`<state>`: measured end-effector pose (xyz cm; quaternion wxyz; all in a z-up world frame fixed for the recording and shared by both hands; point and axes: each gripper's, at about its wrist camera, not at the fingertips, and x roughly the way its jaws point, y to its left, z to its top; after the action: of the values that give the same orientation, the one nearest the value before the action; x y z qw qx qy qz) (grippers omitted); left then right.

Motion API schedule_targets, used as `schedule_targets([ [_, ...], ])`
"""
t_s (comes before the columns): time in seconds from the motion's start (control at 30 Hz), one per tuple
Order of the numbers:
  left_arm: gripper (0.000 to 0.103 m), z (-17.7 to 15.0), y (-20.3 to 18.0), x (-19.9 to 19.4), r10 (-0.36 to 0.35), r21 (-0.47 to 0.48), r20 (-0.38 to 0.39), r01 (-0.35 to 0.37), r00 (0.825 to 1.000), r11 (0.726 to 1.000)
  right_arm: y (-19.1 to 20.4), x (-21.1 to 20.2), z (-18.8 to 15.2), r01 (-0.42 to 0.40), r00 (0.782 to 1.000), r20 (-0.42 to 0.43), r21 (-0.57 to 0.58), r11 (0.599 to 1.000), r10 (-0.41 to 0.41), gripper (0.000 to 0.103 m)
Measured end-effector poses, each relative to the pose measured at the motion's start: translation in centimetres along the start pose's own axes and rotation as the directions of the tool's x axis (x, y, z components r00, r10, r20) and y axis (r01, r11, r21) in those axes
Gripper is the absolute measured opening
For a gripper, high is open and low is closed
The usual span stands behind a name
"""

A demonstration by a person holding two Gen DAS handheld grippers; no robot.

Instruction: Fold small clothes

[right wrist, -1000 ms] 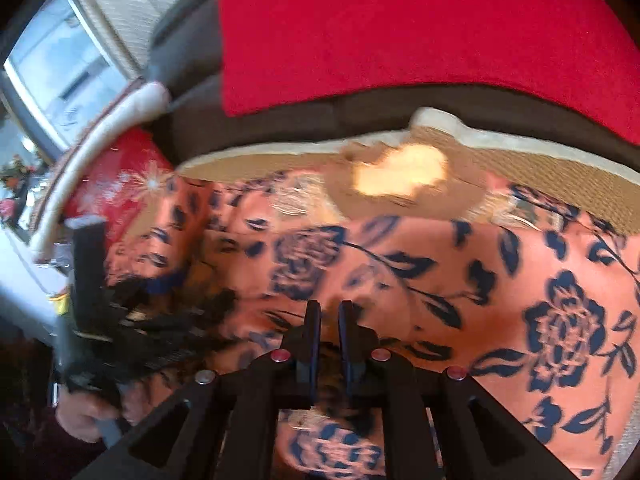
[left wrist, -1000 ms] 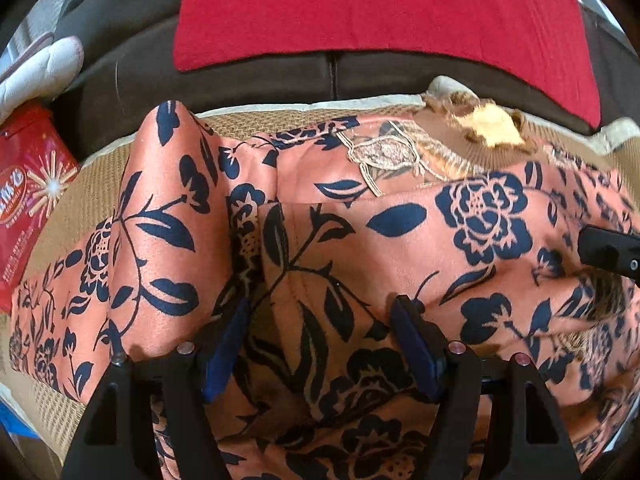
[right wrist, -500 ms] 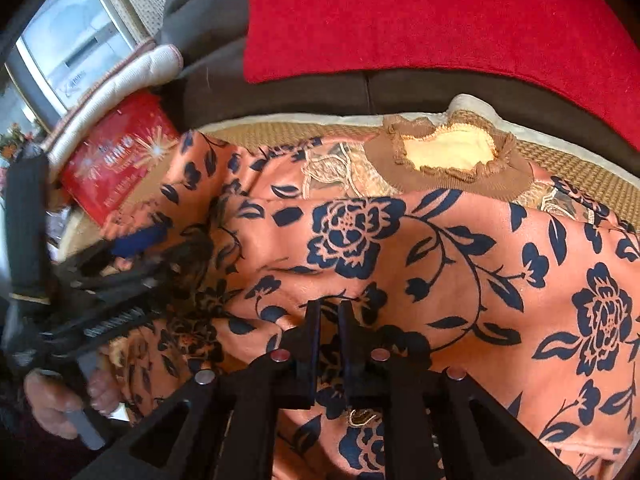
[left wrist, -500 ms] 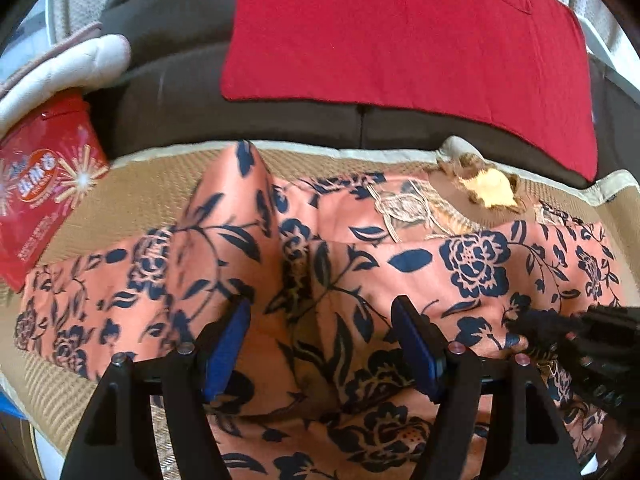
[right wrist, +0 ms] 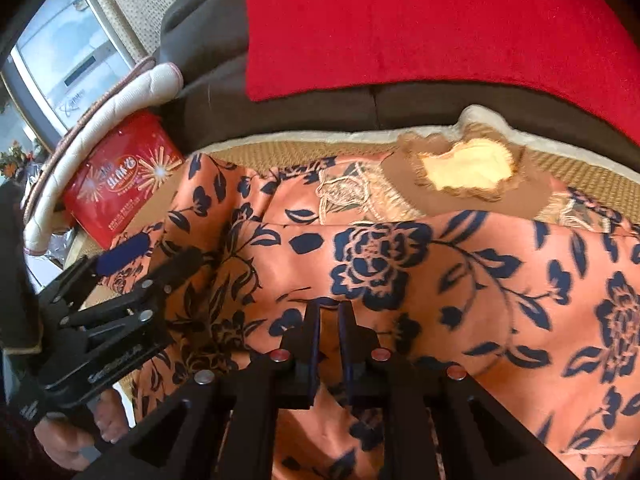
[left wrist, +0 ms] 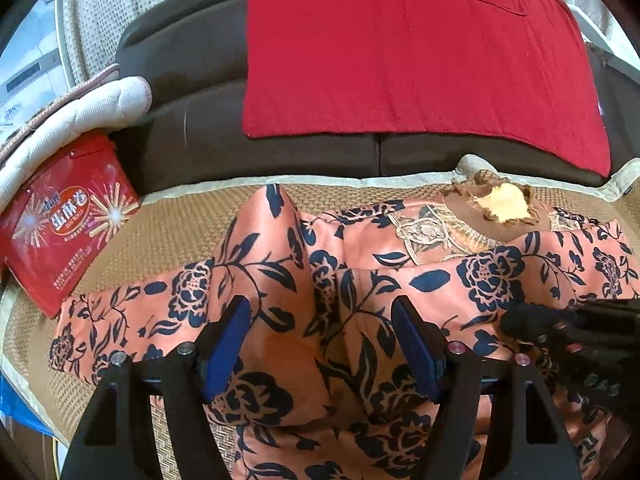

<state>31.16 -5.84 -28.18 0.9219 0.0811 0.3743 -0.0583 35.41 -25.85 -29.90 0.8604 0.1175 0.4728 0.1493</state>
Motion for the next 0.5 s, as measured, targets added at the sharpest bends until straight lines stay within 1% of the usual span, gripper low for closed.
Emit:
schedule_targets([
  [0.1,0.074,0.1,0.1,0.0,0.019,0.005,0.009,-0.019,1.0,1.0,0.3,2.4,-0.3,0.03,0.997,-0.073,0.004,1.0,-0.029,0.014],
  [0.13,0.074,0.2,0.2,-0.1,0.027,0.005,0.015,-0.027,1.0,1.0,0.4,2.9,-0.4,0.037,0.996,-0.081,0.005,0.999,-0.037,0.013],
  [0.23,0.074,0.3,0.8,-0.4,0.052,-0.01,0.037,-0.052,0.998,0.999,0.5,2.5,0.0,0.018,0.998,-0.066,0.011,1.0,-0.017,0.013],
  [0.3,0.074,0.5,1.5,-0.6,0.059,-0.037,0.046,-0.057,0.997,0.998,0.6,1.9,0.2,-0.005,1.0,-0.031,0.019,1.0,0.005,0.013],
  [0.4,0.074,0.6,2.3,-0.7,0.064,-0.072,0.049,-0.06,0.997,0.996,1.4,1.5,0.2,0.028,1.0,0.007,-0.026,0.999,-0.028,0.013],
  [0.47,0.074,0.6,2.4,-0.5,0.069,-0.077,0.041,-0.065,0.997,0.995,1.9,1.8,0.1,0.056,0.998,0.0,-0.045,0.997,-0.056,0.013],
  [0.5,0.074,0.5,2.4,-0.5,0.072,-0.076,0.037,-0.069,0.997,0.995,2.1,2.2,0.0,0.082,0.996,-0.01,-0.048,0.995,-0.083,0.013],
])
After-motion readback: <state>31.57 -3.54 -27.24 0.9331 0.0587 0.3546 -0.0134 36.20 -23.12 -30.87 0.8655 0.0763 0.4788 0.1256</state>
